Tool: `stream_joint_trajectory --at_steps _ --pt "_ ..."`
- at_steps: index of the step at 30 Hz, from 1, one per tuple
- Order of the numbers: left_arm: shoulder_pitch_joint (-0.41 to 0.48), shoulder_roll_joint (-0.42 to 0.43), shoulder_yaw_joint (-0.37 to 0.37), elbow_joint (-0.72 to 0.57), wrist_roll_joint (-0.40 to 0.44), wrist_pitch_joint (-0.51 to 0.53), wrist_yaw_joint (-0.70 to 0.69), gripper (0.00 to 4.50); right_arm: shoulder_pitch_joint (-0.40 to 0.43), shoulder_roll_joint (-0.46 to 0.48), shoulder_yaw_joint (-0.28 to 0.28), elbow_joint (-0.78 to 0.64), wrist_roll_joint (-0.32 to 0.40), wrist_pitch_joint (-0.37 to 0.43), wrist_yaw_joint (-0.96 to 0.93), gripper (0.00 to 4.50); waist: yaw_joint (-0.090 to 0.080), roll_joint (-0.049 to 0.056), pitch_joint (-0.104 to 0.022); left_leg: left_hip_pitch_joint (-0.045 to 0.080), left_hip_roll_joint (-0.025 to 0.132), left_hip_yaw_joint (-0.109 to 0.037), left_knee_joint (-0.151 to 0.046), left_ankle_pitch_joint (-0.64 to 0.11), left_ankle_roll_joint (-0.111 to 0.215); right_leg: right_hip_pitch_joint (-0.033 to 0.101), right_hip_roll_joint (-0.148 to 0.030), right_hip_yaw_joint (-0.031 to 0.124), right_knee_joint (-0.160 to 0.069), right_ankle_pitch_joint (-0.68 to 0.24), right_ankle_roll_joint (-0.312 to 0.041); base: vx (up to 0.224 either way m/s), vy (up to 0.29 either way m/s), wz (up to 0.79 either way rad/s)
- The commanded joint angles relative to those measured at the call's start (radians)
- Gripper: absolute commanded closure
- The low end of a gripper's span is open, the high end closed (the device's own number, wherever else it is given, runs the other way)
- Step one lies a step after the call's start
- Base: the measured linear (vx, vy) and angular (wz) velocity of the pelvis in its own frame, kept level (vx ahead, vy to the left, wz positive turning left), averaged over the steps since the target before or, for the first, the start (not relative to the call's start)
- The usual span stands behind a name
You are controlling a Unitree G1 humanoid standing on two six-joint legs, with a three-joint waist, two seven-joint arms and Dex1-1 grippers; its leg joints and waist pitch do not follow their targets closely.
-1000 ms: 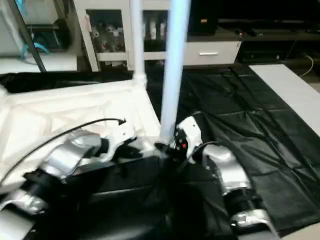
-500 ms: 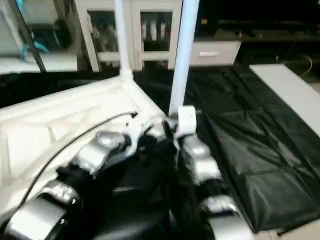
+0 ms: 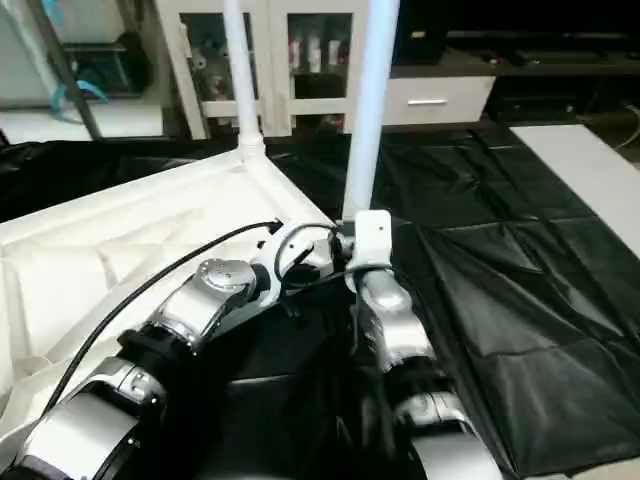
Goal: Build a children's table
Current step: Rotate leg to tighten
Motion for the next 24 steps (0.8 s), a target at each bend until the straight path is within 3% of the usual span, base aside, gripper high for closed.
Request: stream_joint_trajectory --at_steps 1,3,5,6,7,8,9,10,11,12,16,20,24 --pt "0.039 0.035 0.000 0.021 0.017 0.000 -0.013 4.50 0.015 -0.027 -0.003 -0.062 0.002 0.025 0.032 0.73 -0.001 -0.003 -0.051 0.006 0.059 -0.027 -0.079 -0.310 0.005 0.027 -0.064 0.041 -0.069 -0.323 -0.143 0.000 0.000 0.00" --pt "0.058 0.058 -0.015 -0.010 0.003 -0.005 -0.087 4.50 0.051 -0.077 0.016 -0.146 0.026 0.077 0.137 0.66 -0.002 -0.004 -0.055 0.006 0.060 -0.025 -0.075 -0.280 0.011 0.030 -0.063 0.041 -0.063 -0.272 -0.159 0.000 0.000 0.00" --pt "0.073 0.085 -0.039 -0.036 0.002 -0.003 -0.158 4.50 0.084 -0.144 0.051 -0.216 0.048 0.133 0.273 0.43 0.004 -0.005 -0.056 0.004 0.064 -0.021 -0.068 -0.226 0.038 0.033 -0.062 0.041 -0.054 -0.193 -0.180 0.027 -0.006 0.01" --pt "0.090 0.120 -0.074 -0.071 0.004 0.003 -0.244 4.50 0.114 -0.228 0.095 -0.275 0.065 0.176 0.421 0.32 0.001 -0.009 -0.056 0.001 0.062 -0.019 -0.066 -0.211 0.051 0.035 -0.059 0.039 -0.052 -0.171 -0.192 0.000 0.000 0.00" --pt "0.090 0.120 -0.074 -0.071 0.004 0.003 -0.244 4.50 0.114 -0.228 0.095 -0.275 0.065 0.176 0.421 0.32 0.007 -0.006 -0.058 0.003 0.064 -0.022 -0.065 -0.204 0.056 0.040 -0.061 0.036 -0.049 -0.163 -0.193 0.000 0.000 0.00" --pt "0.105 0.149 -0.100 -0.108 -0.003 0.006 -0.320 4.50 0.136 -0.296 0.131 -0.317 0.080 0.192 0.540 0.22 0.005 -0.005 -0.056 0.002 0.066 -0.020 -0.064 -0.186 0.063 0.036 -0.061 0.039 -0.046 -0.144 -0.204 0.000 0.000 0.00" --pt "0.105 0.149 -0.100 -0.108 -0.003 0.006 -0.320 4.50 0.136 -0.296 0.131 -0.317 0.080 0.192 0.540 0.13 0.008 -0.006 -0.057 -0.001 0.068 -0.021 -0.062 -0.180 0.066 0.040 -0.064 0.038 -0.043 -0.130 -0.213 0.000 0.000 0.00" --pt "0.123 0.187 -0.132 -0.167 -0.022 0.030 -0.415 4.50 0.156 -0.359 0.153 -0.363 0.107 0.197 0.664 0.13 0.006 -0.012 -0.057 0.000 0.067 -0.019 -0.060 -0.178 0.070 0.038 -0.063 0.038 -0.041 -0.123 -0.220 0.000 0.000 0.00" --pt "0.127 0.196 -0.141 -0.181 -0.024 0.033 -0.437 4.50 0.160 -0.375 0.158 -0.374 0.113 0.194 0.695 0.13 0.008 -0.010 -0.059 -0.001 0.069 -0.021 -0.058 -0.168 0.079 0.042 -0.065 0.038 -0.036 -0.103 -0.229 0.000 0.000 0.00" --pt "0.136 0.217 -0.160 -0.205 -0.025 0.030 -0.482 4.50 0.166 -0.400 0.164 -0.392 0.125 0.186 0.751 0.13 0.006 -0.013 -0.057 0.000 0.068 -0.018 -0.056 -0.159 0.088 0.038 -0.064 0.037 -0.035 -0.087 -0.242 0.000 0.000 0.00" --pt "0.155 0.258 -0.199 -0.254 -0.016 0.024 -0.554 4.50 0.169 -0.431 0.159 -0.422 0.175 0.213 0.840 0.13 0.012 -0.014 -0.055 0.004 0.072 -0.016 -0.055 -0.170 0.098 0.037 -0.068 0.038 -0.035 -0.125 -0.256 0.000 0.000 0.00" --pt "0.181 0.301 -0.236 -0.343 -0.033 0.068 -0.646 4.50 0.160 -0.479 0.187 -0.429 0.192 0.228 0.954 0.13 0.025 -0.010 -0.054 0.011 0.074 -0.013 -0.057 -0.199 0.067 0.030 -0.065 0.040 -0.037 -0.177 -0.251 0.000 0.000 0.00" --pt "0.185 0.308 -0.248 -0.367 -0.029 0.081 -0.654 4.50 0.147 -0.506 0.236 -0.409 0.168 0.217 1.040 0.13 0.026 -0.017 -0.050 0.009 0.072 -0.012 -0.059 -0.234 0.049 0.031 -0.067 0.041 -0.041 -0.234 -0.236 0.000 0.000 0.00"
